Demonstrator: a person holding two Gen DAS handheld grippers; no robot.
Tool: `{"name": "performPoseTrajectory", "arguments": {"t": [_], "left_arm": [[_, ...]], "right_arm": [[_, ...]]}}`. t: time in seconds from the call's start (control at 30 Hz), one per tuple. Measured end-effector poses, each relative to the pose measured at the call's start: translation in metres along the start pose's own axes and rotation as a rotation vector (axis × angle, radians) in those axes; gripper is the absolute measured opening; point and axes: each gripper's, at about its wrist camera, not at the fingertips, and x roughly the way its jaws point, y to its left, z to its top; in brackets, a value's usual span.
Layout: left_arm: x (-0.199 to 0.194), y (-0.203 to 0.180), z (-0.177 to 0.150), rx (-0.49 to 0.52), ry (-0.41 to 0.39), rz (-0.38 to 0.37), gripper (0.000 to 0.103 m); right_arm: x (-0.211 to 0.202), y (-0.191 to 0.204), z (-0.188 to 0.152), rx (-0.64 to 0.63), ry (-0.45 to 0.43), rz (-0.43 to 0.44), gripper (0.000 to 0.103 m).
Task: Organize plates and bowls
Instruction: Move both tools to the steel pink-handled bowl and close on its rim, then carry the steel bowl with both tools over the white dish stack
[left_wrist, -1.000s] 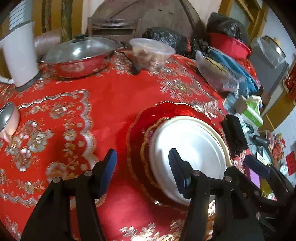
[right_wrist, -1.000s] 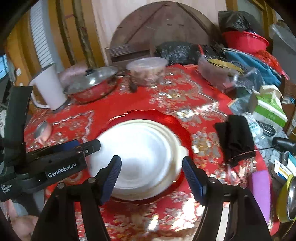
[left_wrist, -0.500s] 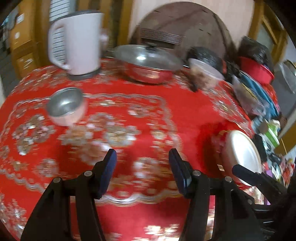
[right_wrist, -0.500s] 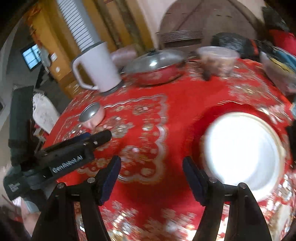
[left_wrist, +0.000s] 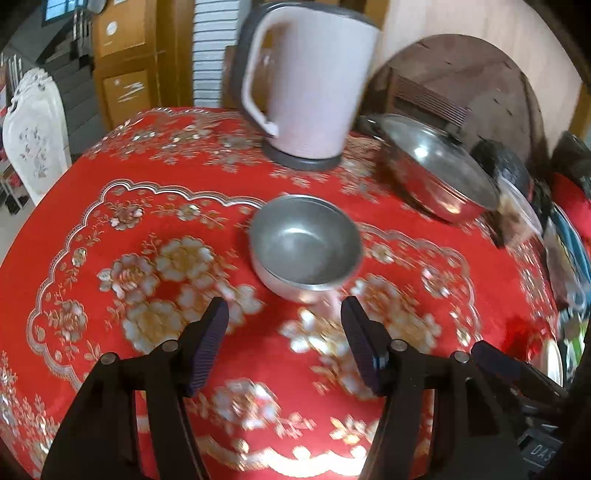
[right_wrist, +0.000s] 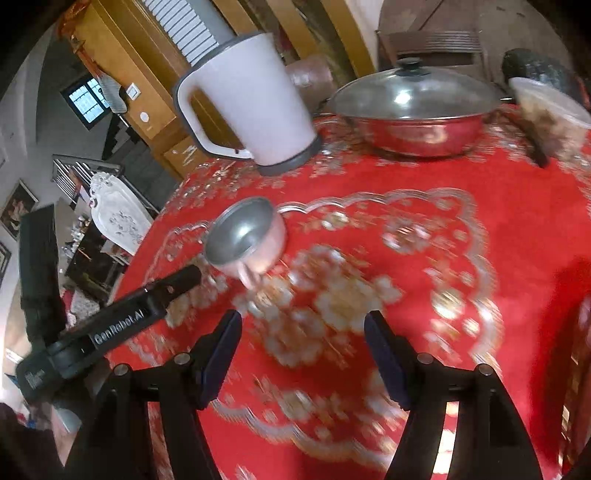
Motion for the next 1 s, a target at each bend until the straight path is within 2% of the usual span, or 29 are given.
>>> {"name": "performPoseTrajectory", "arguments": {"t": [0.23,0.37,0.47,0.5,0.63,0.77,0.83,0.9,0.97,1.0], "left_arm": [[0.031,0.016,0.02,-0.028,0.034,0.037,0.062],[0.044,0.022,0.027,-0.041,0.052,0.039,0.062],[0.055,0.024,0.031,-0.046,0.075,0.049,0.062],[0.059,0.026,0.032,-0.051,0.086,0.053,0.062],[0.069,0.026,0.033,-0.055,0.101,0.049,0.062],[0.077,0.023,0.034,-0.04,0.114,0.073,0.062],[0.079,0.021,0.035,-0.024,0.11,0.086,0.055],[0.08,0.019,0.035,-0.019,0.111,0.073,0.036],[0.082,0.014,0.035,-0.014,0.132,0.057,0.023],[0.082,0.013,0.034,-0.013,0.138,0.054,0.021]], "right_arm": [[0.053,0.016,0.036,0.022,0.029,0.016,0.071],[0.074,0.015,0.046,0.059,0.048,0.043,0.07],[0.09,0.019,0.05,0.046,0.069,0.03,0.07],[0.094,0.021,0.05,0.039,0.072,0.022,0.067],[0.107,0.025,0.054,0.028,0.084,-0.001,0.042],[0.115,0.027,0.057,0.013,0.097,-0.008,0.034],[0.116,0.031,0.058,-0.013,0.1,-0.024,0.028],[0.115,0.04,0.058,-0.055,0.102,-0.04,0.024],[0.113,0.045,0.057,-0.084,0.098,-0.061,0.022],[0.111,0.046,0.057,-0.087,0.093,-0.063,0.02]]}}
